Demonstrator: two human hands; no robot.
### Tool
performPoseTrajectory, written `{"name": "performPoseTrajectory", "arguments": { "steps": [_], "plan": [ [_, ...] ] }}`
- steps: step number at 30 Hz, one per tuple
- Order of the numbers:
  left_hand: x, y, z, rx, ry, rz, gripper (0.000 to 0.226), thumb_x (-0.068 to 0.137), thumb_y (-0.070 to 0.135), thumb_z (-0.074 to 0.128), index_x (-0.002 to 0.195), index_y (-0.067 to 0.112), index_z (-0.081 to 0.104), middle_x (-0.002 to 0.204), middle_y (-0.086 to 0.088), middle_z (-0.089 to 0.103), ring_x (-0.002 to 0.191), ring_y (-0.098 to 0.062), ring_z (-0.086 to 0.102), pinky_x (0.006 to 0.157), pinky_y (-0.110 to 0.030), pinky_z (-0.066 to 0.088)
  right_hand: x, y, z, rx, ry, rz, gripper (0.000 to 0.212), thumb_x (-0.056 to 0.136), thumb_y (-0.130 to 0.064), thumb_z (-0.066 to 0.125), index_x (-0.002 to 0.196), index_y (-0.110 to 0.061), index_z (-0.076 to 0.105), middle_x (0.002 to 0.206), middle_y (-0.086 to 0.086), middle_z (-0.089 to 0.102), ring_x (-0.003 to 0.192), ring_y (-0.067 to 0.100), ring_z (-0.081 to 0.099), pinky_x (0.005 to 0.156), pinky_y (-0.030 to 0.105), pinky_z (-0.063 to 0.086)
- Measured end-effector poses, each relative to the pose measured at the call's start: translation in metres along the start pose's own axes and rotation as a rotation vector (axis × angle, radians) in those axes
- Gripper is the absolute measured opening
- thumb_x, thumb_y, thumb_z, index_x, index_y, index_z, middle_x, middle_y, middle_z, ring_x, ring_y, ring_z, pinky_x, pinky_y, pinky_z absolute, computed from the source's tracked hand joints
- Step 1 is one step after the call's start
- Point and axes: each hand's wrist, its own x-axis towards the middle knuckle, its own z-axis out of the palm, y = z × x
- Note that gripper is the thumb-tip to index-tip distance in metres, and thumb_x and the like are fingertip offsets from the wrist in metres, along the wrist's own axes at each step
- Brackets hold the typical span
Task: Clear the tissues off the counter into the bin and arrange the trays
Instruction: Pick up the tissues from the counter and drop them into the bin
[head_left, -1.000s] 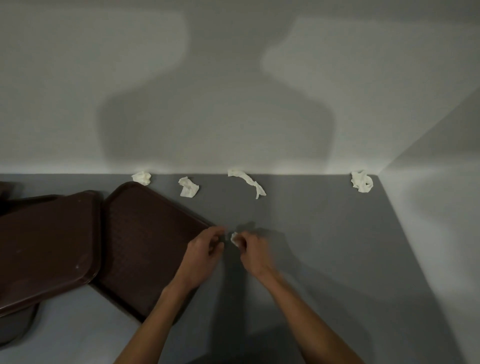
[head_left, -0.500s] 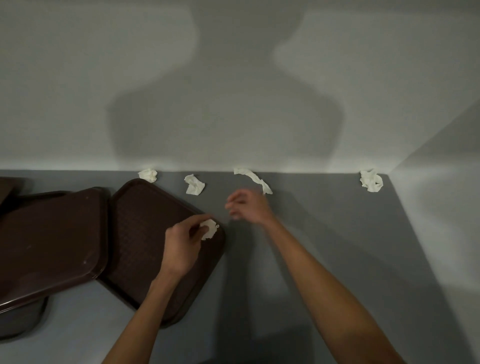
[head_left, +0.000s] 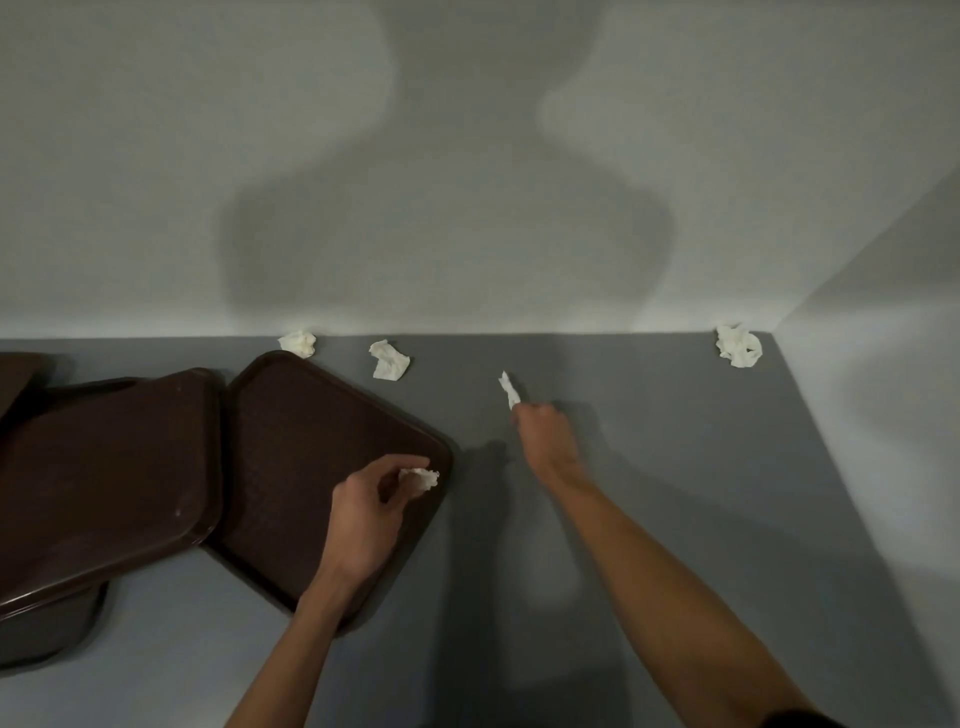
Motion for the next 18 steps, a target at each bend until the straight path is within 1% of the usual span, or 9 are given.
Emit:
{"name": "performPoseTrajectory", "arguments": {
  "steps": [2,4,6,9,11,13,14,16,18],
  "plan": [
    [-0.004,-0.001,0.009,0.04,-0.05,0.018,0.024,0.095,0.02,0.074,0.112,0.037,0.076,0.101,0.024,0.076,0.097,0.003,0.071,0.09,-0.026,0.057,-0.038,0.014,0.003,0.074,0.03,0.019,0.032,0.101,-0.017,0.057,0.131,-0.019,0.066,0.113,0.018,0.073,0.102,0.039,0.071,0.086,0.042,0.054],
    [-0.008,0.0,0.019,0.074,-0.087,0.036,0.028,0.092,0.02,0.077,0.113,0.038,0.076,0.103,0.025,0.075,0.098,0.003,0.07,0.09,-0.024,0.056,-0.074,0.032,0.002,0.226,0.007,0.08,0.022,0.094,-0.014,0.066,0.113,-0.02,0.076,0.097,0.013,0.078,0.09,0.027,0.075,0.071,0.035,0.051],
    [-0.015,0.005,0.031,0.057,-0.114,0.043,0.025,0.089,0.023,0.08,0.11,0.036,0.077,0.1,0.022,0.076,0.095,0.002,0.071,0.088,-0.024,0.057,-0.108,0.051,-0.001,0.331,-0.015,0.112,0.01,0.09,-0.011,0.073,0.089,-0.017,0.08,0.078,0.007,0.077,0.076,0.01,0.071,0.066,0.027,0.043],
    [-0.03,0.018,0.051,0.016,-0.161,0.066,0.019,0.088,0.023,0.082,0.106,0.028,0.079,0.096,0.019,0.078,0.092,0.003,0.073,0.087,-0.025,0.059,-0.163,0.073,-0.02,0.511,0.017,0.164,0.007,0.087,-0.016,0.082,0.084,-0.022,0.08,0.072,-0.012,0.074,0.064,-0.009,0.065,0.065,0.011,0.044],
    [-0.041,0.024,0.066,-0.008,-0.197,0.077,0.018,0.089,0.019,0.082,0.105,0.025,0.079,0.097,0.017,0.079,0.093,0.001,0.074,0.089,-0.028,0.059,-0.202,0.085,-0.031,0.605,0.053,0.208,0.01,0.088,-0.03,0.084,0.083,-0.027,0.077,0.076,-0.017,0.075,0.069,-0.01,0.068,0.067,0.011,0.049],
    [-0.056,0.029,0.08,-0.02,-0.235,0.079,0.018,0.09,0.014,0.08,0.106,0.022,0.079,0.097,0.017,0.079,0.095,0.0,0.075,0.091,-0.028,0.059,-0.241,0.097,-0.044,0.817,0.064,0.268,0.017,0.09,-0.034,0.084,0.079,-0.027,0.072,0.096,-0.018,0.079,0.082,-0.001,0.074,0.077,0.029,0.06],
    [-0.065,0.032,0.089,-0.029,-0.253,0.082,0.018,0.09,0.012,0.079,0.106,0.021,0.079,0.098,0.016,0.079,0.096,-0.001,0.075,0.091,-0.028,0.06,-0.262,0.103,-0.05,0.944,0.07,0.267,0.019,0.091,-0.029,0.083,0.077,-0.027,0.071,0.11,-0.018,0.078,0.095,0.003,0.076,0.082,0.035,0.061],
    [-0.085,0.039,0.106,-0.051,-0.288,0.079,0.018,0.091,0.009,0.077,0.107,0.018,0.079,0.098,0.013,0.08,0.096,-0.004,0.076,0.091,-0.032,0.06,-0.304,0.116,-0.064,1.157,0.086,0.265,0.024,0.094,-0.016,0.08,0.075,-0.027,0.07,0.131,-0.018,0.072,0.114,0.007,0.072,0.09,0.036,0.058],
    [-0.112,0.048,0.122,-0.073,-0.315,0.076,0.018,0.092,0.007,0.076,0.107,0.016,0.079,0.098,0.011,0.08,0.096,-0.005,0.076,0.09,-0.029,0.06,-0.347,0.131,-0.07,1.352,0.104,0.282,0.02,0.098,-0.005,0.071,0.081,-0.013,0.065,0.143,-0.012,0.067,0.128,0.013,0.067,0.098,0.043,0.057]
  ]
}}
